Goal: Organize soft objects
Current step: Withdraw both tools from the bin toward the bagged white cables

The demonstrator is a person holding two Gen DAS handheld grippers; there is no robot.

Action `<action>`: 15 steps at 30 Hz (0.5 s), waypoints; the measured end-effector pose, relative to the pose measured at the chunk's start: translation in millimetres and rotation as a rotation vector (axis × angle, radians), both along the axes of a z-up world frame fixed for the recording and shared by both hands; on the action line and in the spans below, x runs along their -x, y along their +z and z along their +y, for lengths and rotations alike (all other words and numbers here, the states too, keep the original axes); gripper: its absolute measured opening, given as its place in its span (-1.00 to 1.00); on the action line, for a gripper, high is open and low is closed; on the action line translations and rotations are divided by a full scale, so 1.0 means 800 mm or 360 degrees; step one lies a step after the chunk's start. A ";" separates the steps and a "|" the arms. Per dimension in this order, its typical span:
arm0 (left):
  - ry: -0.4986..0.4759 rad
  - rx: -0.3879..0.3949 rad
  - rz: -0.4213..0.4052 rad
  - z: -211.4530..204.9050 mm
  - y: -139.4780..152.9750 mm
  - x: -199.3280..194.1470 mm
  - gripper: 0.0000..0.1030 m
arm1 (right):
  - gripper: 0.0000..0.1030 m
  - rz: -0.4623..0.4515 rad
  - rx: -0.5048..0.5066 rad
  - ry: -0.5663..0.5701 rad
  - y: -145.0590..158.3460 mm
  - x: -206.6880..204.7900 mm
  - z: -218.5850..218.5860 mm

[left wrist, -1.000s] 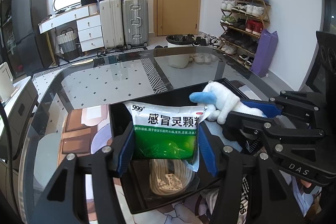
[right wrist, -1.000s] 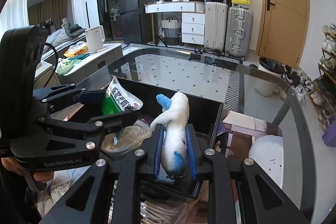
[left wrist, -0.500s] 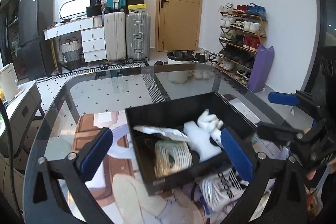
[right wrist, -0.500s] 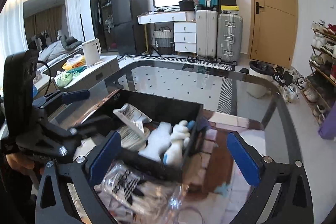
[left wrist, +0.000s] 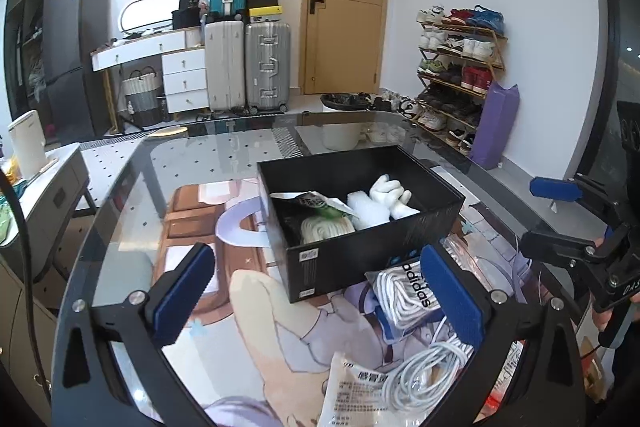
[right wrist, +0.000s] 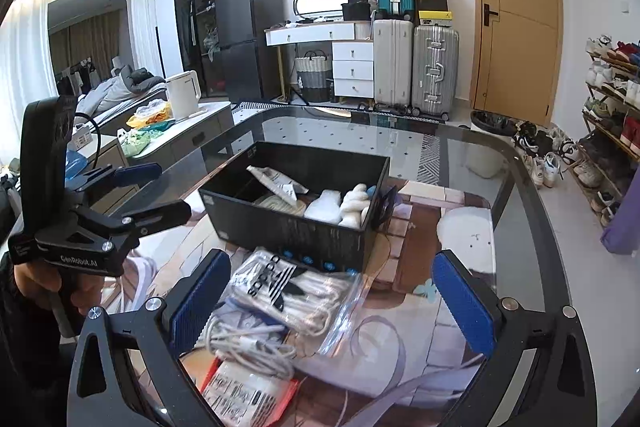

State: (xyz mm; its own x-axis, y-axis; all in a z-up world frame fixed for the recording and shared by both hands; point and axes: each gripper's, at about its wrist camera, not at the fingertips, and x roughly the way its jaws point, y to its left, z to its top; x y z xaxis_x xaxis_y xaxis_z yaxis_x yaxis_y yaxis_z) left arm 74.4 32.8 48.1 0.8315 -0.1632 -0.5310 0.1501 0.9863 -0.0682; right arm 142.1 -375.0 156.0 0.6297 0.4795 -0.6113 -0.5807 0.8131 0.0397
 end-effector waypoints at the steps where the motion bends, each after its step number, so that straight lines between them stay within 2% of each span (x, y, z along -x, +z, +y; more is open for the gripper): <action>1: 0.0001 0.0005 -0.0005 0.001 0.000 0.004 1.00 | 0.99 0.0008 0.0006 0.0004 -0.002 0.003 -0.001; 15: -0.0002 0.0008 0.0024 -0.006 -0.016 0.032 1.00 | 0.99 0.0175 0.0095 0.0066 -0.035 0.024 0.001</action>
State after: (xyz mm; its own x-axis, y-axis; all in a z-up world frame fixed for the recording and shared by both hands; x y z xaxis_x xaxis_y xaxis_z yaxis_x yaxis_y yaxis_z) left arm 48.4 28.1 35.4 0.8234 -0.1671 -0.5424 0.1502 0.9858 -0.0756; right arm 123.1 -374.3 127.6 0.5377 0.4642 -0.7038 -0.6087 0.7913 0.0569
